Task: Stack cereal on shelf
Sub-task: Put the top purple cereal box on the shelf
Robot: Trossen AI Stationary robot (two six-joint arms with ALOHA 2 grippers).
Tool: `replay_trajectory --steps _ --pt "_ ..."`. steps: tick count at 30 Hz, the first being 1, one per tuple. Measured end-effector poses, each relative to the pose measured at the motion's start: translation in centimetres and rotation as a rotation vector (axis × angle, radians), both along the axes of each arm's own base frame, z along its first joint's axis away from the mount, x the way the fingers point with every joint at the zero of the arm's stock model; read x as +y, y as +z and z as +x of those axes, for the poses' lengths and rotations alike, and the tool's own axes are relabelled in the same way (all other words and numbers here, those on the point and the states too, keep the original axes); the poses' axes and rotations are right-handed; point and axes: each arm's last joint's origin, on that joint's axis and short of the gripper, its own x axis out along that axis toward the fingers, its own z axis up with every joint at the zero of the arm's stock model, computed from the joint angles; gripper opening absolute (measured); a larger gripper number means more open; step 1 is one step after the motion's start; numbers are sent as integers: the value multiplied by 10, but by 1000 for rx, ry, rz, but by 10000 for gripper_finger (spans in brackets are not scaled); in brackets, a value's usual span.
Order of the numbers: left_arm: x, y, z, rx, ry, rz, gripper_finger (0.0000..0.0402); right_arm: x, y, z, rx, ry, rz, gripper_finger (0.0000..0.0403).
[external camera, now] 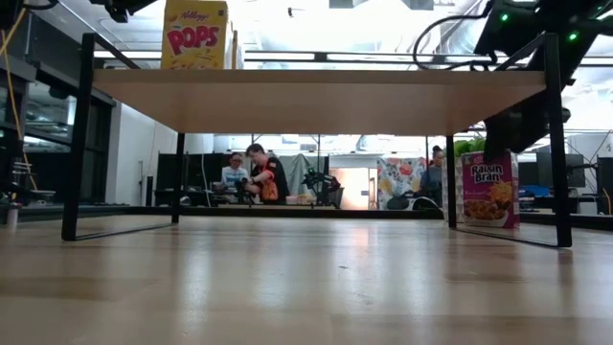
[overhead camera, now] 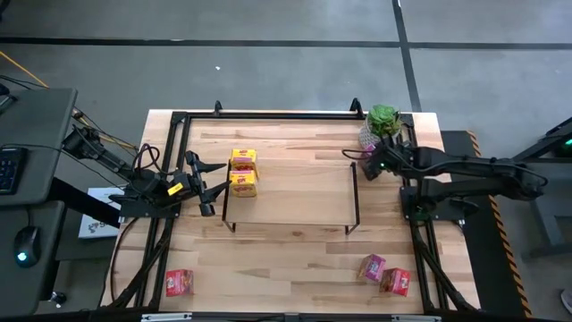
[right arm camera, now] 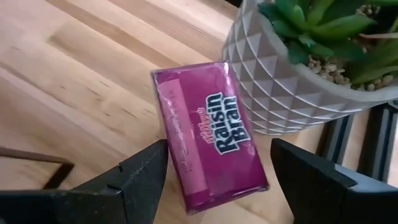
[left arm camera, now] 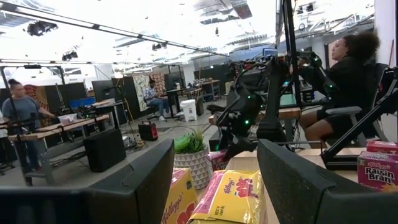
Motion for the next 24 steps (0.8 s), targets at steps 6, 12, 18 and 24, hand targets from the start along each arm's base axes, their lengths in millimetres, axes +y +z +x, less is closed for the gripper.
replay_trajectory --steps 6,12,18,24 --pt "0 0 0 0 0 0 220 -7 -7 4 40 -23 46 273" --pt "0 0 0 0 0 0 220 -10 -10 11 39 -14 41 242" --pt "0 0 0 0 0 0 220 -11 -9 13 17 -4 32 175" --pt "0 0 0 1 0 0 220 -10 -5 14 5 12 63 131"
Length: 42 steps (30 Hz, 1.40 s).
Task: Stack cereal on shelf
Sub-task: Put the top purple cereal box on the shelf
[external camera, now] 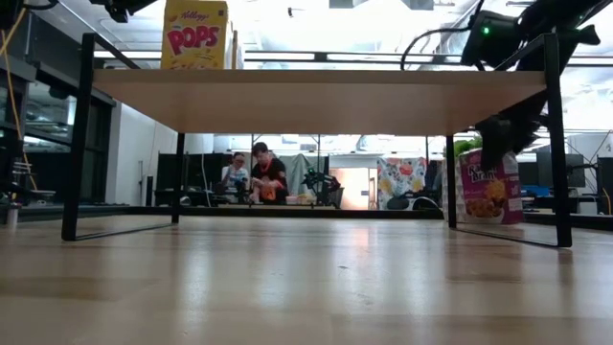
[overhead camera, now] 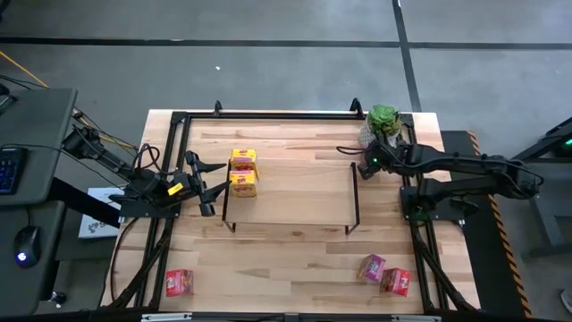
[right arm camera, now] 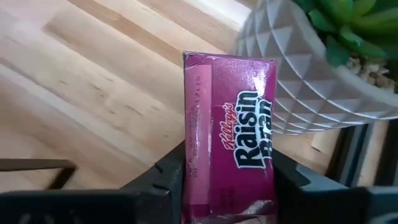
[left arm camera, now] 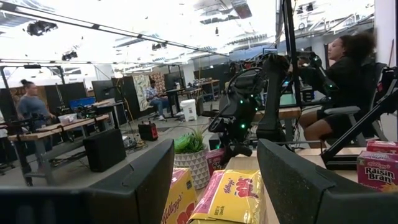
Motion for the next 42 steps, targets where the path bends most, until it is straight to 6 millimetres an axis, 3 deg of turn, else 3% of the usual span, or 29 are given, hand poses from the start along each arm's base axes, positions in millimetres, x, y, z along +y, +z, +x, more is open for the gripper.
replay_trajectory --steps 4,11,16,20,27,34,42 --pt "0 0 0 0 0 0 220 1 22 4 -46 29 7 135" --pt "0 0 0 0 0 0 220 6 87 8 -138 64 -118 144" --pt "0 0 0 0 0 0 220 13 130 16 -285 142 -212 142" --pt "0 0 0 0 0 0 220 21 149 30 -464 277 -251 142" --pt "0 0 0 0 0 0 220 48 151 78 -648 603 -182 142" --pt "0 0 0 0 0 0 220 71 149 138 -526 785 -144 142" --pt "0 0 0 0 0 0 220 76 149 193 -328 860 -151 142"
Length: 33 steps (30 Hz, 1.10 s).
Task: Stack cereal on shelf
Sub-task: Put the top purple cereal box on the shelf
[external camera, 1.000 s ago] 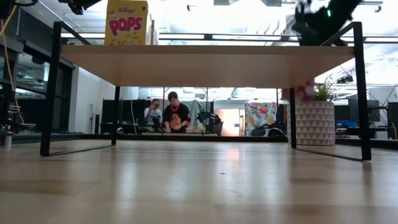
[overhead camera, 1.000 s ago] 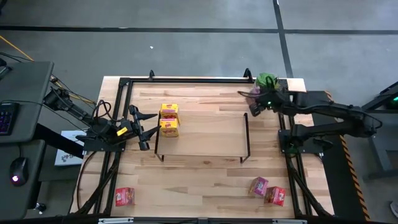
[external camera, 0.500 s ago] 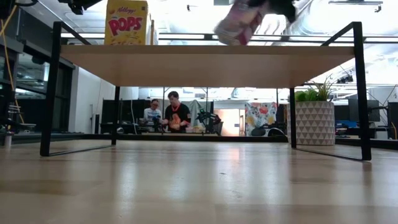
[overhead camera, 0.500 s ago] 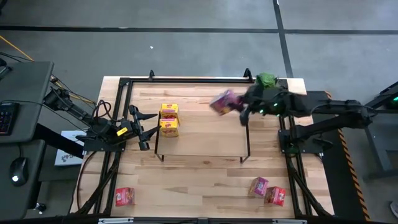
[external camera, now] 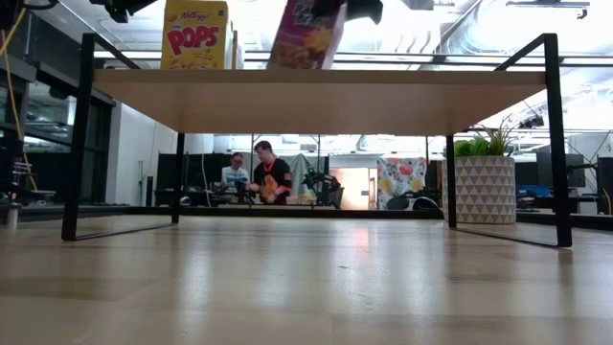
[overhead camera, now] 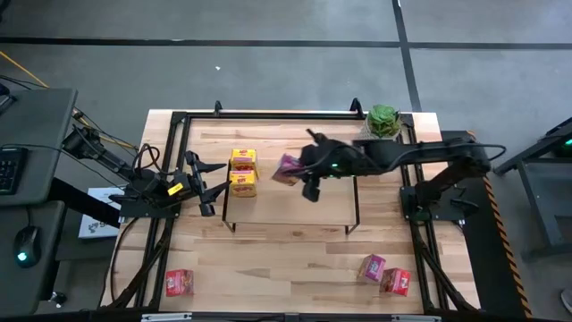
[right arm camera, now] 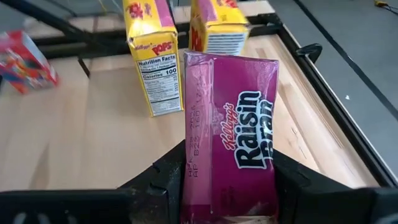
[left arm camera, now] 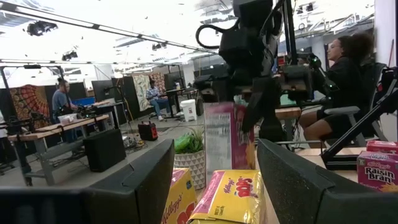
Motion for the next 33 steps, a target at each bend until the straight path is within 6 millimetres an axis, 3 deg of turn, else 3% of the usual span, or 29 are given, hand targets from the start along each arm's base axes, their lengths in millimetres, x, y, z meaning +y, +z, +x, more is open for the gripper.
replay_trajectory --steps 5,11,23,33 --pt "0 -1 0 4 -2 -4 220 1 -8 25 73 43 -57 142" --pt "0 -1 0 8 -2 -2 220 2 -10 41 120 97 -126 142" --pt "0 -1 0 9 -2 -2 220 -15 -10 43 137 134 -122 147" --pt "0 -1 0 9 -2 -2 220 -25 -10 43 131 138 -97 218"
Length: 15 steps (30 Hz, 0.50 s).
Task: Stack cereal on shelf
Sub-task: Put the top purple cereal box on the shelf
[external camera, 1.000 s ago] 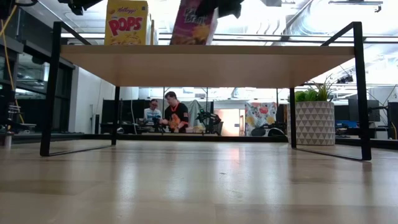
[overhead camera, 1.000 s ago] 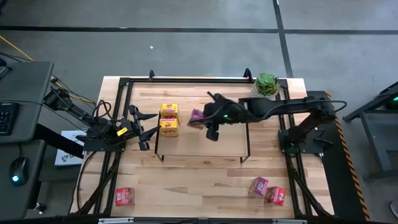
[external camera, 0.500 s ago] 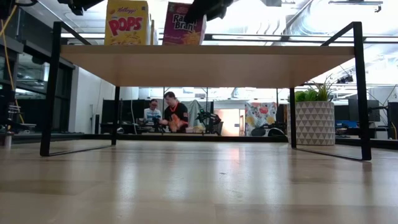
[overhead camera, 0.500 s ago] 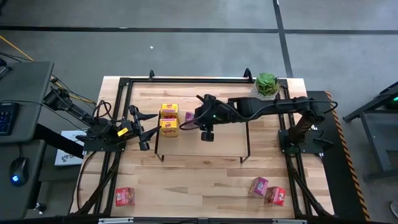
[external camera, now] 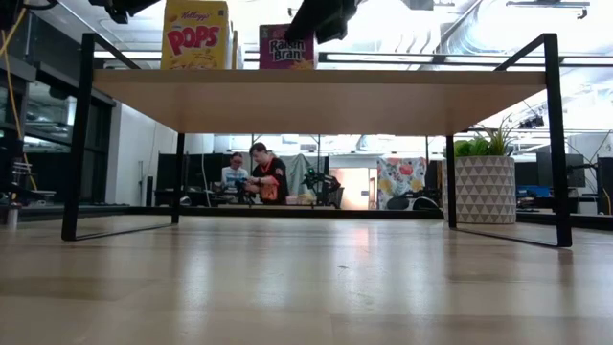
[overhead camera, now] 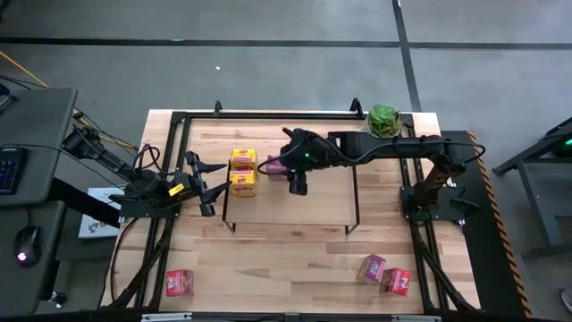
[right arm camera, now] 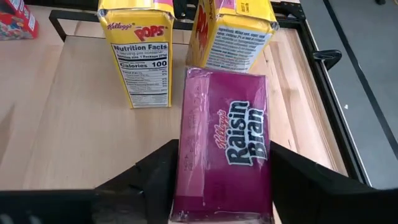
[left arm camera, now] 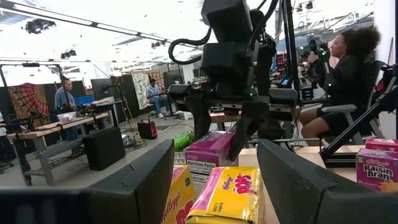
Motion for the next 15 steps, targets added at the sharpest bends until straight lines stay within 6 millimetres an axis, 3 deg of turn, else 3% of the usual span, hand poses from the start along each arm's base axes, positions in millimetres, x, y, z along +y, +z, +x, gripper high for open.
replay_trajectory --steps 15 --pt "0 0 0 0 0 1 220 0 16 8 -176 62 -39 234"
